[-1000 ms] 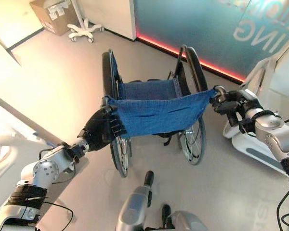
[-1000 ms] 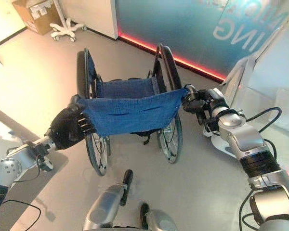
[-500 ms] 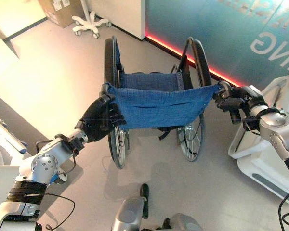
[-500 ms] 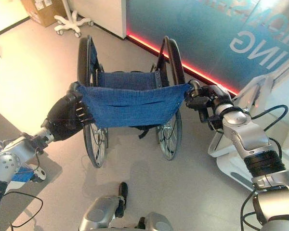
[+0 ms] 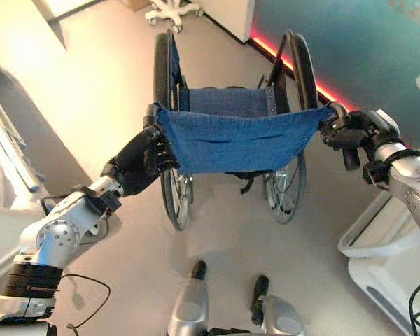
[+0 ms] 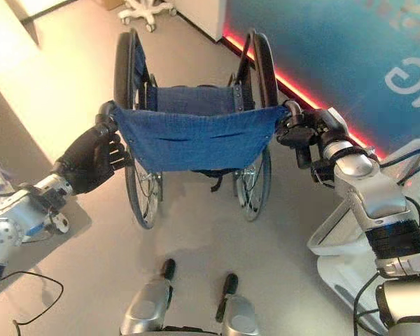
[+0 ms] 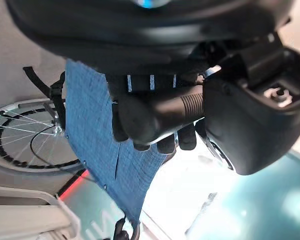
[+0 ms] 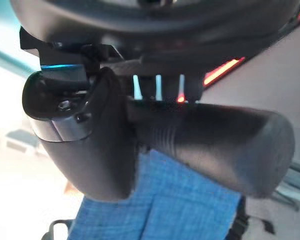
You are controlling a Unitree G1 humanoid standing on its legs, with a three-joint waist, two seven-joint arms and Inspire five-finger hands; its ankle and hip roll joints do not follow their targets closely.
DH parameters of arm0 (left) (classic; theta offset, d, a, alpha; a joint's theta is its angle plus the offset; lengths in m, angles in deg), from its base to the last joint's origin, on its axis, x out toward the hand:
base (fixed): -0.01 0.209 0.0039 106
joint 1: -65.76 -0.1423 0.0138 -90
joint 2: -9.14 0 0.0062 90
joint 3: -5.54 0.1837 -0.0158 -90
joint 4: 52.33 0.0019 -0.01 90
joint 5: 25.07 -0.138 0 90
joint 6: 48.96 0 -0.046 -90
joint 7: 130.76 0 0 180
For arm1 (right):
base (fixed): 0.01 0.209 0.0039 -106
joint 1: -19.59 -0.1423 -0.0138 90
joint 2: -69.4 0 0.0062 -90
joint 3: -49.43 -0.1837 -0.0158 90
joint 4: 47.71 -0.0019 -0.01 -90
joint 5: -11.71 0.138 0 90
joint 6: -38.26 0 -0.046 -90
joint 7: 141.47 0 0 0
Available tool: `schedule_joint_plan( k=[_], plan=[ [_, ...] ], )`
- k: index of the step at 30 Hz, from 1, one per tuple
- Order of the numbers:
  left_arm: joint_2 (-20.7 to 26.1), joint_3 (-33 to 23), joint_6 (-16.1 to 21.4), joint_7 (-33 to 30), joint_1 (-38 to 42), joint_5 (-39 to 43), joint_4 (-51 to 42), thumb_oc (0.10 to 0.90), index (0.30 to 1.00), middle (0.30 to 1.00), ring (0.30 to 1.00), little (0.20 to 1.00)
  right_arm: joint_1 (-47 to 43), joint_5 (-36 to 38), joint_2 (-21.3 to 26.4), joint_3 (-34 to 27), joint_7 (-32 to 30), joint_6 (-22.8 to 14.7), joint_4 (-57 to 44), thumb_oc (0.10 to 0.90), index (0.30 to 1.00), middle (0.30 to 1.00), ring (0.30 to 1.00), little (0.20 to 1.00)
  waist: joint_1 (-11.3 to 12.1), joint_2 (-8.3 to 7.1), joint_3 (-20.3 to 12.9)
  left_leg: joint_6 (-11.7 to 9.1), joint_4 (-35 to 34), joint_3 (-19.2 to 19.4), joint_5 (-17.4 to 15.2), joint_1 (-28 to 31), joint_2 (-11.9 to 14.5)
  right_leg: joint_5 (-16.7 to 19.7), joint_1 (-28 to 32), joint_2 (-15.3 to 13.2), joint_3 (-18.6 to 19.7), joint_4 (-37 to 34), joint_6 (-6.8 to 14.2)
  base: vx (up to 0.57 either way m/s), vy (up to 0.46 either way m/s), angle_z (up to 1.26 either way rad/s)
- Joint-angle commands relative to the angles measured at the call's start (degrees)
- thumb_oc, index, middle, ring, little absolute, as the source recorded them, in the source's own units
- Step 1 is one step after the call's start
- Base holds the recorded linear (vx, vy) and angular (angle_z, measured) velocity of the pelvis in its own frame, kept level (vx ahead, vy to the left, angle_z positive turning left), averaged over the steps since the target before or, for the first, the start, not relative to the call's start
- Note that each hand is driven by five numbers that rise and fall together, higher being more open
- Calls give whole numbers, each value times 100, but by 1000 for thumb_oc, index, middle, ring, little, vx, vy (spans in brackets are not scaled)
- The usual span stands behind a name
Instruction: Push the wheelchair next to the bed
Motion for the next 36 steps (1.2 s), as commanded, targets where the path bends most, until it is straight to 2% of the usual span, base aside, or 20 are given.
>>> schedule_joint_plan(
  k=[1, 6, 7, 9, 10, 12, 15, 18, 20, 22, 23, 24, 25, 27, 30, 32, 33, 34, 35, 36],
  plan=[
    [540, -869, 1030, 315, 279, 605, -437, 400, 300, 300, 300, 300, -502, 38, 79, 467, 376, -862, -752, 400, 300, 300, 300, 300, 101, -303, -1548, 60, 414, 114, -458, 85, -65, 351, -284, -503, 376, 8, 497, 282, -426, 60],
    [469, -1120, 958, 458, 9, 586, -459, 400, 300, 300, 300, 300, -722, 161, 210, 688, 447, -863, -679, 400, 300, 300, 300, 300, 96, -421, -1551, -1, 751, 172, -306, 126, 351, 91, -284, -143, 253, 196, 151, 217, -356, 33],
    [398, -1171, 963, 584, -100, 524, -437, 400, 300, 300, 300, 300, -788, 121, 173, 778, 444, -871, -627, 400, 300, 300, 300, 300, 91, -445, -1533, -4, 1072, 362, -30, 80, 471, 41, -245, 41, 195, 190, -25, 165, -301, 12],
    [336, -1209, 981, 651, -198, 475, -454, 400, 300, 300, 300, 300, -798, 61, 138, 826, 449, -901, -595, 400, 300, 300, 300, 300, 74, -433, -1510, -25, 1418, 455, 128, -30, 547, 36, -197, 160, 145, 159, -139, 171, -333, 10],
    [270, -1218, 996, 699, -301, 449, -499, 400, 300, 300, 300, 300, -764, -39, 111, 842, 471, -919, -592, 400, 300, 300, 300, 300, 82, -462, -1443, 22, 2061, 720, 152, -218, 546, 29, -115, 250, -29, 132, -292, 213, -396, 4],
    [180, -1198, 1008, 728, -308, 366, -500, 400, 300, 300, 300, 300, -750, -89, 87, 841, 487, -920, -582, 400, 300, 300, 300, 300, 62, -449, -1405, 37, 2390, 874, 125, -329, 569, 14, -71, 309, -160, 153, -364, 177, -251, 4],
    [69, -1129, 1090, 747, -171, 322, -340, 400, 300, 300, 300, 300, -926, -271, -87, 972, 526, -885, -464, 400, 300, 300, 300, 300, 190, -308, -1387, 106, 1907, 859, -40, -372, -95, -88, 60, 403, -416, 221, -354, 194, -65, 41],
    [30, -979, 1128, 726, 18, 343, -237, 400, 300, 300, 300, 300, -1117, -350, -173, 1090, 457, -798, -351, 400, 300, 300, 300, 300, 221, -198, -1363, 41, 1204, 1210, 215, -371, -209, -211, 310, 495, -666, 175, -390, 192, -7, 7],
    [-69, -760, 1269, 799, 214, 303, -3, 400, 300, 300, 300, 300, -1228, -454, -286, 1170, 422, -818, -155, 400, 300, 300, 300, 300, 291, -30, -1365, -11, 334, 1502, 667, -632, -364, -383, 585, 692, -816, 111, -464, 378, 11, 21],
    [-116, -664, 1305, 811, 291, 268, 61, 400, 300, 300, 300, 300, -1240, -485, -320, 1184, 424, -818, -79, 400, 300, 300, 300, 300, 308, 6, -1381, -92, -62, 1629, 854, -718, -368, -574, 797, 798, -809, 110, -493, 413, -13, 19],
    [-146, -568, 1304, 845, 375, 230, 111, 400, 300, 300, 300, 300, -1196, -517, -293, 1160, 448, -818, -33, 400, 300, 300, 300, 300, 294, 40, -1402, -123, -393, 1989, 1136, -827, -331, -684, 984, 918, -913, 101, -551, 368, -6, 15],
    [-151, -530, 1299, 843, 426, 225, 110, 400, 300, 300, 300, 300, -1151, -534, -251, 1130, 476, -838, -26, 400, 300, 300, 300, 300, 290, 36, -1417, -105, -444, 2133, 1203, -871, -338, -753, 1058, 956, -953, 119, -578, 360, 1, 10],
    [-150, -508, 1300, 834, 450, 226, 109, 400, 300, 300, 300, 300, -1126, -542, -235, 1110, 491, -849, -28, 400, 300, 300, 300, 300, 293, 12, -1418, -105, -431, 2147, 1173, -873, -366, -812, 1084, 940, -957, 147, -578, 290, 29, 2],
    [-44, -519, 1219, 652, 644, 374, 69, 400, 300, 300, 300, 300, -1098, -501, -207, 1059, 619, -952, 44, 400, 300, 300, 300, 300, 334, -80, -1526, 162, -230, 2150, 666, -891, -531, -1094, 1081, 887, -949, 506, -571, 373, 64, -14],
    [8, -585, 969, 584, 796, 404, 158, 400, 300, 300, 300, 300, -1063, -518, -150, 976, 787, -1033, 164, 400, 300, 300, 300, 300, 388, -195, -1611, 398, 170, 2190, 259, -889, -667, -1169, 1101, 803, -1003, 999, -466, 431, 82, -1],
    [110, -572, 881, 599, 835, 368, 244, 400, 300, 300, 300, 300, -1078, -461, -84, 980, 805, -1102, 204, 400, 300, 300, 300, 300, 428, -283, -1664, 581, 127, 2141, 113, -768, -860, -865, 1061, 730, -1023, 1527, -242, 397, 115, 26],
    [220, -570, 871, 693, 876, 369, 362, 400, 300, 300, 300, 300, -1142, -325, -13, 1014, 751, -1129, 221, 400, 300, 300, 300, 300, 459, -392, -1688, 727, 46, 2024, 57, -662, -1091, -334, 969, 685, -906, 2053, 134, 325, 104, 3],
    [240, -572, 864, 706, 881, 378, 379, 400, 300, 300, 300, 300, -1153, -303, 2, 1017, 748, -1142, 223, 400, 300, 300, 300, 300, 465, -408, -1691, 750, 27, 2003, 53, -646, -1125, -258, 955, 683, -881, 2127, 189, 348, 94, 11],
    [391, -633, 895, 798, 896, 399, 461, 400, 300, 300, 300, 300, -1225, -170, 56, 1060, 694, -1211, 226, 400, 300, 300, 300, 300, 528, -452, -1726, 877, -104, 1885, 202, -637, -1246, 458, 768, 811, -733, 2686, 451, 252, 37, 32],
    [447, -691, 892, 857, 890, 421, 491, 400, 300, 300, 300, 300, -1272, -109, 64, 1090, 659, -1218, 230, 400, 300, 300, 300, 300, 551, -476, -1727, 923, -155, 1729, 225, -588, -1350, 888, 610, 894, -528, 3049, 654, 270, 28, 41]
  ],
)
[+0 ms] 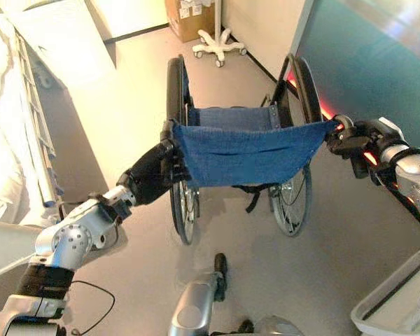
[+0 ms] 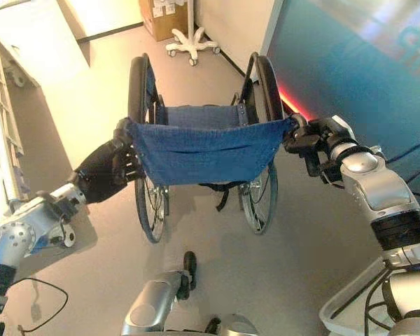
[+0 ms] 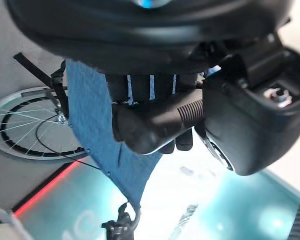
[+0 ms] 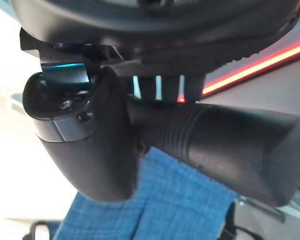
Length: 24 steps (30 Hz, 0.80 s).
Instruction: Push the wheelchair next to the bed
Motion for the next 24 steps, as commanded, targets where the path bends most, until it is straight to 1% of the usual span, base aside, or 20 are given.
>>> schedule_joint_plan(
  k=[1, 2, 3, 4, 5, 7, 8, 9, 11, 12, 13, 14, 15, 16, 18, 19, 21, 22, 23, 24],
  plan=[
    [765, -1117, 1107, 356, 411, 571, -402, 400, 300, 300, 300, 300, -950, 90, -263, 436, 206, -1370, -466, 400, 300, 300, 300, 300, 785, -452, -1432, -169, -429, -113, -366, 257, -403, 2742, -274, 708, 402, 481, 395, 226, 12, 35],
    [775, -1132, 1114, 338, 421, 568, -400, 400, 300, 300, 300, 300, -969, 112, -294, 483, 184, -1405, -457, 400, 300, 300, 300, 300, 777, -447, -1428, -163, -427, -204, -363, 286, -437, 2819, -352, 705, 521, 542, 427, 188, 0, 20],
    [799, -1144, 1112, 361, 424, 586, -377, 400, 300, 300, 300, 300, -959, 102, -302, 482, 194, -1430, -439, 400, 300, 300, 300, 300, 758, -441, -1425, -174, -395, -264, -363, 293, -457, 2741, -346, 655, 608, 403, 380, 273, -11, 9],
    [909, -1113, 1127, 341, 429, 706, -371, 400, 300, 300, 300, 300, -934, 41, -301, 463, 242, -1429, -459, 400, 300, 300, 300, 300, 720, -428, -1431, -221, -298, -360, -362, 252, -487, 2492, -276, 586, 711, -76, 237, 249, -20, -22],
    [952, -1091, 1137, 330, 447, 753, -358, 400, 300, 300, 300, 300, -924, 6, -280, 456, 285, -1444, -454, 400, 300, 300, 300, 300, 709, -386, -1447, -260, -239, -411, -338, 206, -465, 2364, -261, 544, 724, -367, 126, 261, -27, -39],
    [1010, -1026, 1188, 316, 481, 847, -332, 400, 300, 300, 300, 300, -906, -53, -228, 437, 368, -1481, -445, 400, 300, 300, 300, 300, 656, -316, -1407, -364, -19, -553, -406, 166, -446, 1858, -190, 359, 663, -936, -129, 209, -54, -25],
    [978, -922, 1285, 321, 548, 867, -265, 400, 300, 300, 300, 300, -966, -85, -174, 462, 417, -1538, -378, 400, 300, 300, 300, 300, 604, -206, -1360, -475, 210, -806, -485, 150, -391, 1529, -299, 167, 677, -1573, -333, 228, -90, 20],
    [930, -854, 1354, 322, 577, 855, -234, 400, 300, 300, 300, 300, -1011, -101, -155, 481, 436, -1577, -328, 400, 300, 300, 300, 300, 569, -144, -1329, -522, 309, -958, -547, 179, -368, 1483, -408, 56, 747, -1821, -382, 200, -90, 32],
    [831, -743, 1462, 311, 623, 809, -234, 400, 300, 300, 300, 300, -1041, -145, -144, 490, 424, -1639, -267, 400, 300, 300, 300, 300, 484, -48, -1254, -572, 415, -1192, -685, 287, -325, 1527, -563, -87, 864, -2056, -370, 181, -133, 64],
    [765, -626, 1568, 233, 693, 764, -302, 400, 300, 300, 300, 300, -1053, -216, -182, 478, 345, -1650, -278, 400, 300, 300, 300, 300, 387, 20, -1166, -601, 457, -1465, -863, 490, -263, 1919, -918, -410, 1138, -2308, -206, 219, -209, 86],
    [746, -595, 1592, 174, 722, 746, -324, 400, 300, 300, 300, 300, -1054, -230, -200, 472, 336, -1652, -298, 400, 300, 300, 300, 300, 360, 32, -1142, -604, 471, -1522, -927, 544, -246, 2036, -983, -481, 1207, -2361, -158, 263, -317, 81],
    [759, -575, 1566, 126, 815, 747, -350, 400, 300, 300, 300, 300, -1076, -243, -243, 447, 257, -1559, -381, 400, 300, 300, 300, 300, 312, -5, -1086, -608, 503, -1637, -1118, 652, -188, 2398, -1185, -706, 1439, -2522, -27, 290, -362, 84],
    [780, -545, 1555, 50, 931, 726, -343, 400, 300, 300, 300, 300, -1094, -260, -320, 403, 204, -1446, -480, 400, 300, 300, 300, 300, 276, -51, -1034, -625, 548, -1742, -1325, 757, -89, 2652, -1305, -855, 1618, -2689, 78, 359, -460, 112],
    [787, -537, 1530, -25, 1014, 704, -352, 400, 300, 300, 300, 300, -1107, -266, -370, 380, 195, -1380, -536, 400, 300, 300, 300, 300, 264, -92, -1008, -662, 610, -1836, -1439, 807, -15, 2731, -1363, -907, 1718, -2724, 127, 311, -374, 106],
    [807, -557, 1440, -89, 1101, 687, -359, 400, 300, 300, 300, 300, -1152, -217, -378, 359, 193, -1269, -612, 400, 300, 300, 300, 300, 261, -146, -1011, -722, 674, -1940, -1522, 860, 153, 2665, -1383, -871, 1735, -2625, 184, 289, -335, 78],
    [817, -600, 1400, -60, 1087, 660, -355, 400, 300, 300, 300, 300, -1208, -128, -316, 373, 217, -1203, -662, 400, 300, 300, 300, 300, 284, -211, -1050, -775, 718, -1982, -1559, 879, 288, 2558, -1311, -836, 1647, -2652, 239, 322, -373, 66],
    [801, -685, 1406, -15, 922, 665, -461, 400, 300, 300, 300, 300, -1236, -10, -226, 389, 236, -1177, -695, 400, 300, 300, 300, 300, 338, -299, -1112, -830, 744, -2011, -1568, 895, 429, 2436, -1220, -764, 1503, -2685, 238, 327, -358, 70],
    [785, -827, 1399, 33, 660, 621, -640, 400, 300, 300, 300, 300, -1238, 30, -170, 392, 268, -1144, -718, 400, 300, 300, 300, 300, 368, -359, -1168, -886, 752, -2037, -1505, 919, 558, 2326, -1180, -676, 1420, -2660, 183, 327, -335, 74],
    [783, -886, 1394, 39, 544, 592, -733, 400, 300, 300, 300, 300, -1250, 57, -136, 406, 284, -1122, -736, 400, 300, 300, 300, 300, 383, -388, -1192, -913, 766, -2025, -1451, 926, 627, 2266, -1163, -624, 1383, -2649, 140, 339, -341, 79],
    [780, -987, 1408, 29, 315, 607, -904, 400, 300, 300, 300, 300, -1313, 118, -87, 495, 275, -1067, -780, 400, 300, 300, 300, 300, 400, -428, -1239, -964, 816, -1981, -1296, 925, 759, 2167, -1129, -528, 1286, -2641, 35, 240, -246, 67]
  ],
)
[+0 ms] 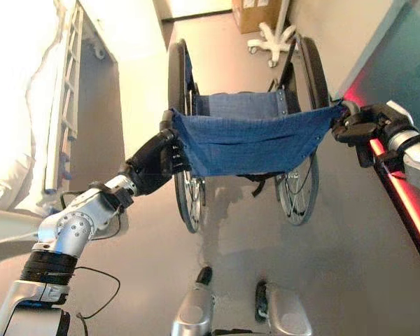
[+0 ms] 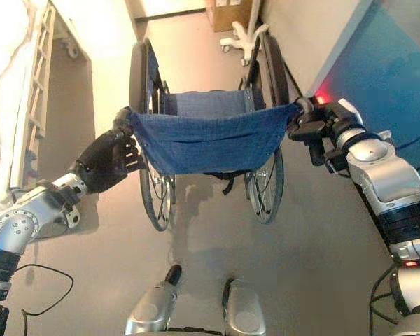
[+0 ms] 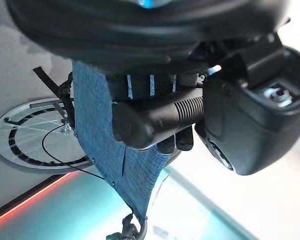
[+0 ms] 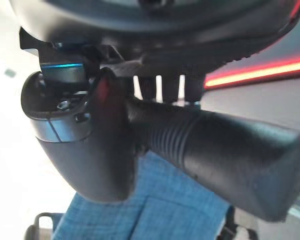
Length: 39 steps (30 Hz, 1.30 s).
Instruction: Push the wheelchair next to the bed
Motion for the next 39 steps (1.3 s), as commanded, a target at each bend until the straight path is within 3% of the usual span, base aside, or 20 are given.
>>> schedule_joint_plan(
  k=[1, 9, 12, 14, 16, 17, 20, 21, 25, 29, 33, 35, 36, 37, 38, 39],
  plan=[
    [838, -1090, 1325, 331, 15, 593, -866, 400, 300, 300, 300, 300, -919, 118, -415, 507, 305, -1159, -602, 400, 300, 300, 300, 300, 688, -765, -1533, 294, 992, 591, -531, 31, -46, 1129, 71, -416, 312, -1144, 519, 263, -275, 70],
    [502, -1357, 1394, 301, -552, 548, -1100, 400, 300, 300, 300, 300, -1035, -125, -629, 855, 352, -1192, -607, 400, 300, 300, 300, 300, 647, -805, -1641, 159, 1973, 1257, 535, -306, 479, 769, 293, 207, -158, -1199, -142, 211, -241, 31],
    [424, -1420, 1372, 299, -601, 514, -1067, 400, 300, 300, 300, 300, -1057, -133, -627, 938, 391, -1212, -617, 400, 300, 300, 300, 300, 658, -800, -1620, 120, 2523, 1277, 782, -525, 531, 702, 384, 343, -278, -1184, -301, 178, -174, 50],
    [338, -1438, 1344, 314, -609, 482, -1052, 400, 300, 300, 300, 300, -1076, -108, -617, 961, 396, -1176, -650, 400, 300, 300, 300, 300, 687, -803, -1589, 140, 2772, 1268, 784, -691, 487, 659, 448, 388, -366, -1147, -368, 176, -111, 30],
    [269, -1473, 1331, 366, -637, 429, -986, 400, 300, 300, 300, 300, -1108, -212, -726, 971, 423, -1115, -664, 400, 300, 300, 300, 300, 806, -720, -1552, 271, 2226, 1175, 477, -660, -25, 588, 555, 444, -441, -1104, -321, 232, -27, 18],
    [257, -1455, 1338, 361, -624, 423, -976, 400, 300, 300, 300, 300, -1117, -247, -764, 979, 418, -1101, -667, 400, 300, 300, 300, 300, 826, -690, -1547, 266, 2005, 1234, 485, -639, -93, 560, 594, 475, -488, -1101, -315, 211, -11, 9],
    [191, -1273, 1418, 384, -512, 401, -938, 400, 300, 300, 300, 300, -1098, -398, -835, 976, 343, -1080, -639, 400, 300, 300, 300, 300, 884, -585, -1519, 178, 1039, 1854, 751, -784, -206, 413, 848, 577, -896, -1169, -354, 203, -23, 4],
    [164, -1174, 1474, 451, -458, 398, -882, 400, 300, 300, 300, 300, -1074, -475, -867, 959, 307, -1080, -597, 400, 300, 300, 300, 300, 893, -482, -1535, 99, 584, 2267, 830, -900, -256, 231, 1016, 694, -1065, -1138, -371, 286, -26, 5],
    [130, -920, 1521, 664, -202, 379, -618, 400, 300, 300, 300, 300, -1011, -552, -860, 908, 312, -1107, -415, 400, 300, 300, 300, 300, 847, -417, -1661, 228, 171, 3422, 946, -1100, -166, -119, 1275, 833, -1537, -1027, -502, 276, 1, -3],
    [283, -1012, 1256, 455, -37, 536, -603, 400, 300, 300, 300, 300, -1077, -547, -863, 918, 564, -1226, -117, 400, 300, 300, 300, 300, 983, -556, -1838, 700, 249, 3381, 115, -992, -510, -334, 1312, 717, -1654, -562, -374, 325, 71, 18],
    [424, -1066, 1134, 521, -22, 600, -530, 400, 300, 300, 300, 300, -1041, -456, -800, 890, 531, -1236, -146, 400, 300, 300, 300, 300, 1049, -673, -1894, 877, 202, 3297, -22, -911, -729, -129, 1276, 615, -1661, -48, -127, 291, 75, 51],
    [554, -1102, 1131, 702, 11, 570, -342, 400, 300, 300, 300, 300, -1088, -341, -787, 935, 465, -1341, -112, 400, 300, 300, 300, 300, 1098, -810, -1916, 1105, 34, 3149, -122, -772, -1050, 679, 1135, 560, -1467, 764, 460, 300, 150, 64],
    [558, -1102, 1132, 710, 15, 570, -333, 400, 300, 300, 300, 300, -1090, -338, -789, 935, 463, -1342, -110, 400, 300, 300, 300, 300, 1096, -811, -1919, 1116, 13, 3148, -117, -765, -1059, 681, 1126, 551, -1461, 778, 480, 223, 131, 49],
    [621, -1109, 1145, 769, 43, 558, -252, 400, 300, 300, 300, 300, -1086, -277, -755, 947, 457, -1387, -118, 400, 300, 300, 300, 300, 1097, -846, -1925, 1217, -81, 3012, -122, -711, -1196, 1095, 983, 587, -1260, 1293, 746, 135, 64, 38],
    [638, -1123, 1136, 773, 68, 550, -226, 400, 300, 300, 300, 300, -1081, -242, -761, 968, 431, -1380, -141, 400, 300, 300, 300, 300, 1083, -838, -1914, 1242, -118, 3009, 32, -713, -1176, 1452, 842, 652, -1168, 1481, 781, 245, 81, 50],
    [635, -1109, 1130, 782, 109, 570, -173, 400, 300, 300, 300, 300, -1009, -246, -763, 976, 409, -1400, -159, 400, 300, 300, 300, 300, 1012, -803, -1908, 1218, -86, 2831, 57, -682, -1190, 1515, 669, 599, -837, 1572, 804, 153, 19, 53]
  ],
)
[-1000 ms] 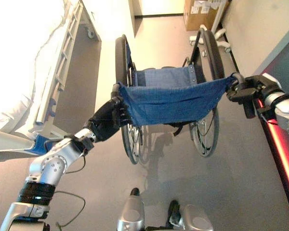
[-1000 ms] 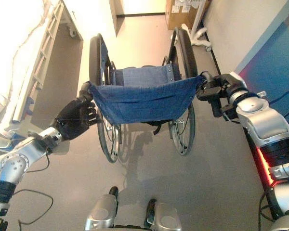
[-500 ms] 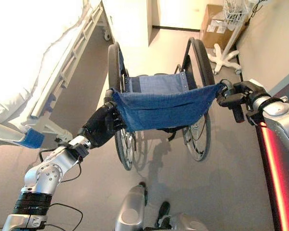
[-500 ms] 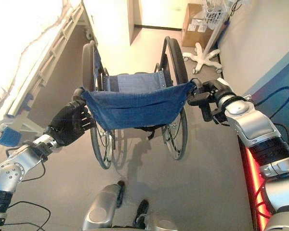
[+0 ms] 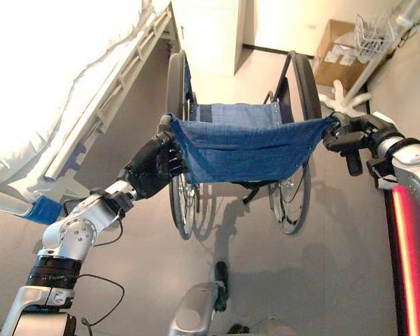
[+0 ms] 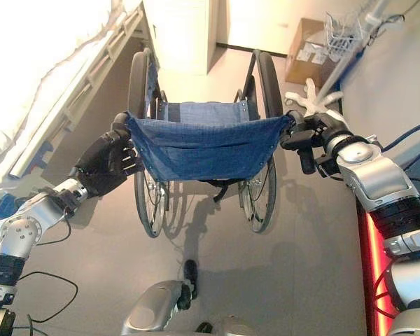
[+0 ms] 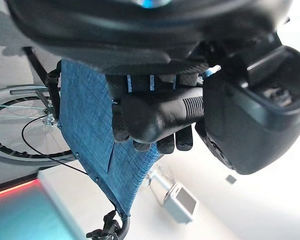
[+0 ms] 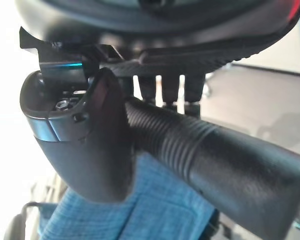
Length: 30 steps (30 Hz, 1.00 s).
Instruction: Push the wheelchair next to the bed
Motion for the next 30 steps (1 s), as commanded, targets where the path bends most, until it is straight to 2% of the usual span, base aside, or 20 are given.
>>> schedule_joint_plan(
  k=[1, 2, 3, 6, 7, 9, 10, 11, 12, 13, 15, 20, 22, 23, 25, 27, 28, 30],
  plan=[
    [857, -978, 1086, 495, 256, 654, -524, 400, 300, 300, 300, 300, -690, -246, -616, 315, 225, -1500, -523, 400, 300, 300, 300, 300, 784, -371, -1384, -412, 151, -32, -529, -112, -221, 2054, -386, 311, 693, -91, 547, 175, 31, 52],
    [884, -965, 1085, 488, 268, 683, -520, 400, 300, 300, 300, 300, -658, -267, -607, 299, 235, -1506, -525, 400, 300, 300, 300, 300, 763, -364, -1385, -433, 163, -62, -522, -115, -221, 1994, -373, 307, 746, -186, 518, 219, 11, 39],
    [1017, -843, 1101, 425, 386, 884, -485, 400, 300, 300, 300, 300, -526, -309, -473, 233, 270, -1539, -537, 400, 300, 300, 300, 300, 637, -269, -1394, -577, 286, -268, -485, -144, -188, 1537, -290, 181, 940, -826, 259, 223, 6, 13],
    [1065, -630, 1202, 413, 579, 1061, -374, 400, 300, 300, 300, 300, -459, -327, -308, 154, 324, -1570, -533, 400, 300, 300, 300, 300, 462, -121, -1350, -759, 451, -567, -479, -160, -127, 1069, -289, 66, 1104, -1652, -24, 210, -1, 18],
    [940, -382, 1444, 375, 708, 1123, -352, 400, 300, 300, 300, 300, -356, -468, -225, 44, 384, -1694, -493, 400, 300, 300, 300, 300, 290, 38, -1227, -902, 587, -912, -446, -136, -93, 1062, -464, -30, 1399, -2294, -152, 195, 22, 79],
    [877, -288, 1536, 325, 745, 1122, -389, 400, 300, 300, 300, 300, -300, -526, -203, -9, 394, -1743, -503, 400, 300, 300, 300, 300, 219, 78, -1164, -926, 651, -1061, -513, -93, -103, 1215, -537, -100, 1469, -2520, -120, 189, -21, 152],
    [722, -188, 1639, 179, 816, 989, -551, 400, 300, 300, 300, 300, -323, -605, -243, -69, 323, -1694, -592, 400, 300, 300, 300, 300, 76, 81, -1010, -914, 583, -1265, -731, 194, -100, 1869, -1035, -420, 1683, -2918, 162, 203, -91, 155],
    [704, -179, 1642, 150, 834, 968, -564, 400, 300, 300, 300, 300, -335, -612, -257, -71, 314, -1680, -606, 400, 300, 300, 300, 300, 54, 81, -989, -906, 576, -1289, -774, 241, -97, 1975, -1067, -455, 1696, -3010, 208, 347, -242, 108],
    [652, -120, 1616, 55, 953, 879, -572, 400, 300, 300, 300, 300, -412, -639, -345, -106, 291, -1550, -680, 400, 300, 300, 300, 300, -52, 17, -895, -872, 559, -1404, -1003, 462, -84, 2415, -1451, -624, 1880, -3322, 423, 269, -196, 79],
    [643, -109, 1608, 25, 981, 861, -574, 400, 300, 300, 300, 300, -418, -645, -362, -124, 295, -1524, -698, 400, 300, 300, 300, 300, -71, 25, -871, -865, 571, -1432, -1068, 512, -62, 2463, -1471, -624, 1895, -3381, 448, 356, -249, 68],
    [540, -35, 1506, -56, 1097, 694, -592, 400, 300, 300, 300, 300, -450, -645, -464, -194, 246, -1315, -803, 400, 300, 300, 300, 300, -167, -77, -822, -839, 652, -1610, -1343, 773, 24, 2650, -1723, -688, 2117, -3467, 517, 438, -238, 41],
    [472, -60, 1472, -35, 1036, 626, -591, 400, 300, 300, 300, 300, -543, -451, -368, -172, 269, -1289, -763, 400, 300, 300, 300, 300, -207, -160, -900, -876, 926, -1660, -1481, 885, 178, 2367, -1593, -535, 2043, -3092, 420, 392, -170, 89],
    [467, -140, 1510, 26, 933, 612, -566, 400, 300, 300, 300, 300, -595, -406, -307, -116, 333, -1248, -760, 400, 300, 300, 300, 300, -220, -165, -986, -961, 1074, -1691, -1337, 962, 300, 2187, -1571, -392, 2000, -2847, 269, 398, -91, 57],
    [497, -255, 1546, 12, 784, 638, -572, 400, 300, 300, 300, 300, -611, -368, -251, -40, 423, -1242, -786, 400, 300, 300, 300, 300, -237, -130, -1091, -1100, 1282, -1678, -1018, 1043, 438, 1992, -1527, -246, 1896, -2739, 69, 486, -98, 64],
    [471, -359, 1551, -108, 616, 634, -679, 400, 300, 300, 300, 300, -584, -368, -246, -9, 442, -1217, -833, 400, 300, 300, 300, 300, -254, -99, -1151, -1259, 1810, -1655, -528, 1004, 543, 1858, -1434, -105, 1818, -2700, -119, 411, -124, 42],
    [455, -466, 1546, -130, 468, 591, -704, 400, 300, 300, 300, 300, -553, -369, -194, 10, 463, -1177, -899, 400, 300, 300, 300, 300, -245, -105, -1148, -1388, 2627, -1638, -96, 762, 562, 1760, -1279, -20, 1719, -2692, -296, 266, -139, 15],
    [456, -486, 1549, -139, 447, 563, -698, 400, 300, 300, 300, 300, -554, -369, -184, 20, 471, -1167, -912, 400, 300, 300, 300, 300, -245, -103, -1143, -1402, 2764, -1645, -46, 695, 557, 1748, -1250, -6, 1702, -2690, -322, 250, -120, 13],
    [448, -514, 1540, -116, 482, 547, -498, 400, 300, 300, 300, 300, -660, -298, -144, 155, 455, -1111, -913, 400, 300, 300, 300, 300, -243, -91, -1092, -1445, 3619, -1670, 177, 293, 445, 1668, -1100, 61, 1675, -2644, -460, 232, -72, 25]
  ],
)
